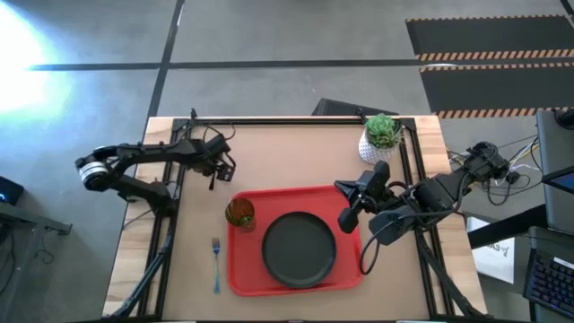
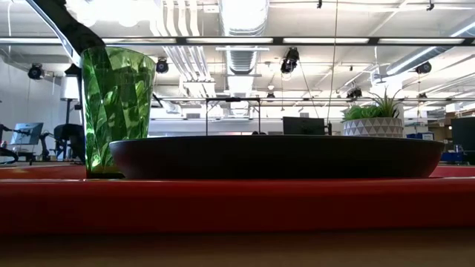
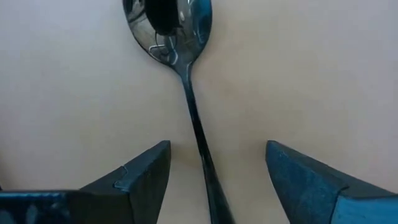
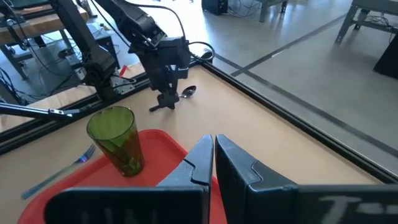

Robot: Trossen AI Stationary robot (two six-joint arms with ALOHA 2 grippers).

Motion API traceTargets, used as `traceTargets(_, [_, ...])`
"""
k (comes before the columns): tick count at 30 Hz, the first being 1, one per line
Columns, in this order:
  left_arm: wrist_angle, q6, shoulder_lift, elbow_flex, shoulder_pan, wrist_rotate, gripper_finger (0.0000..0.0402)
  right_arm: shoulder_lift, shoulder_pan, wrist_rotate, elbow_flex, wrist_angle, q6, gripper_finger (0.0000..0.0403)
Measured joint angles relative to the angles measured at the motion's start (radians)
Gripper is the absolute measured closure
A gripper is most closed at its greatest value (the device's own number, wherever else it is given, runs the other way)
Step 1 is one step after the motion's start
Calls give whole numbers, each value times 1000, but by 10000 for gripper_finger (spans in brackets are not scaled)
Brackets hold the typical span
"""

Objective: Pick and place plate/cup/fork/spoon on tray
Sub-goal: Put the black spoon to the right side of the black plate on the red serving tray

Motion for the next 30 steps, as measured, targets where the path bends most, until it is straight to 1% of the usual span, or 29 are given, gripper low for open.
traceTargets(3, [1,1,15,4,0,3,193,0,0,0,0,0,0,394])
traceTargets(5, [1,0,20,4,0,4,226,0,0,0,0,1,3,394])
traceTargets(7, [1,6,20,2,1,11,269,0,0,0,0,1,7,394])
traceTargets(10, [4,40,19,-1,1,19,356,0,0,0,0,1,7,394])
traceTargets(11, [4,50,19,-1,1,22,377,0,0,0,0,1,7,394])
traceTargets(12, [4,54,19,-1,1,24,388,0,0,0,0,1,7,394])
traceTargets(16, [0,79,19,7,1,24,398,0,0,0,0,1,7,394])
traceTargets(21, [-15,111,0,39,1,28,400,0,0,0,0,1,7,394])
traceTargets(26, [4,132,-46,108,4,28,400,0,0,0,0,1,7,394])
traceTargets(30, [43,168,-53,180,7,48,400,0,0,0,0,1,8,394])
